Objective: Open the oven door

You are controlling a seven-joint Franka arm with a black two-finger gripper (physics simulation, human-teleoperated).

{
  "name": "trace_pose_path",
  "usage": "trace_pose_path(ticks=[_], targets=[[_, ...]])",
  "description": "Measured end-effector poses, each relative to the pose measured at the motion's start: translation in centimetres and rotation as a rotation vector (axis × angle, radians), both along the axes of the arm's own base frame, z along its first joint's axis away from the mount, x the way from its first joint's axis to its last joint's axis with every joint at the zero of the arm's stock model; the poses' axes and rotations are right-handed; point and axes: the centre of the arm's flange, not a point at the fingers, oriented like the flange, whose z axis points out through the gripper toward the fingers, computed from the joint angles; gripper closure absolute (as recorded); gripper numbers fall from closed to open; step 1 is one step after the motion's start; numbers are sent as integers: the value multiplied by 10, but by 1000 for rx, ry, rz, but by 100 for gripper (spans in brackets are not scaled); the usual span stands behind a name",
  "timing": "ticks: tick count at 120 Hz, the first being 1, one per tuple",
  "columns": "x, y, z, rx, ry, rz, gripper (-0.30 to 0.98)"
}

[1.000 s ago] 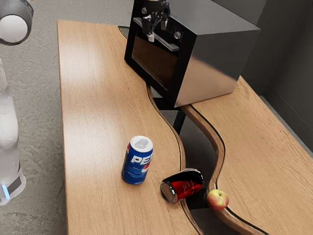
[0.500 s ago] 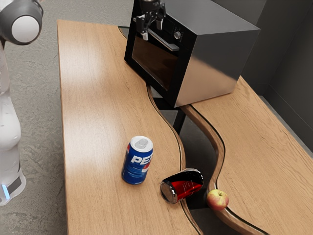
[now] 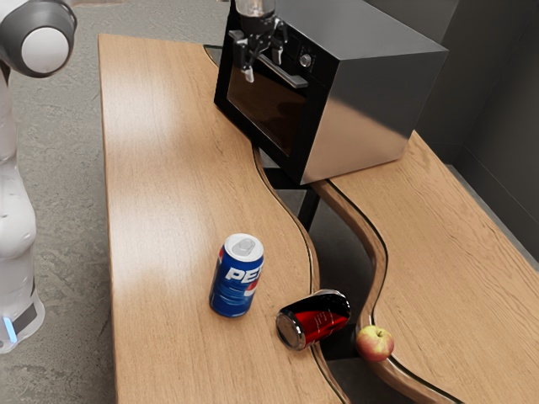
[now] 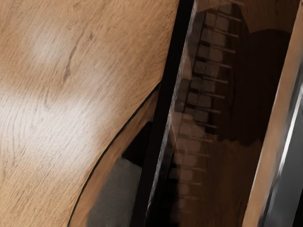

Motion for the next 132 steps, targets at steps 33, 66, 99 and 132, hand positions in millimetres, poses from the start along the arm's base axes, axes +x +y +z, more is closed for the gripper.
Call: trace_pose_path(ticks=[33, 66, 99, 132], targets=[[-14, 1, -13, -21, 2, -20, 0], [-48, 3, -19, -41, 0, -15, 0], [-118, 1, -31, -89, -15, 20, 0], [-169, -129, 91, 110, -207, -125, 0]])
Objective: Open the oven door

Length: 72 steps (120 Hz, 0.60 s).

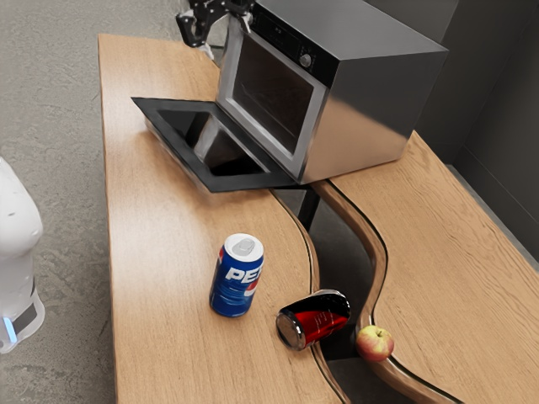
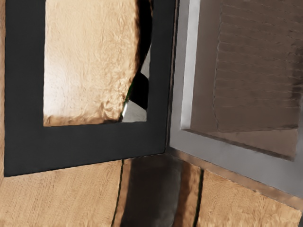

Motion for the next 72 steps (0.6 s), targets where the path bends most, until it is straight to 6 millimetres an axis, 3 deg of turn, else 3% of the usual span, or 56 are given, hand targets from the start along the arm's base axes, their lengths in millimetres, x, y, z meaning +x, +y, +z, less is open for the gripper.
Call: trace_pose_path(ticks=[8, 17, 23, 28, 31, 35, 45, 54, 72], targets=[[51, -135, 51, 127, -32, -204, 0], [88, -266, 62, 133, -30, -457, 0], [101, -326, 53, 112, -4, -584, 0], [117, -351, 36, 84, 35, -623, 0], [132, -357, 19, 62, 73, -618, 0], [151, -351, -1, 34, 119, -576, 0], [189, -286, -38, -47, 216, -383, 0], [193, -249, -47, -83, 282, -267, 0], [186, -230, -54, -131, 362, -149, 0]])
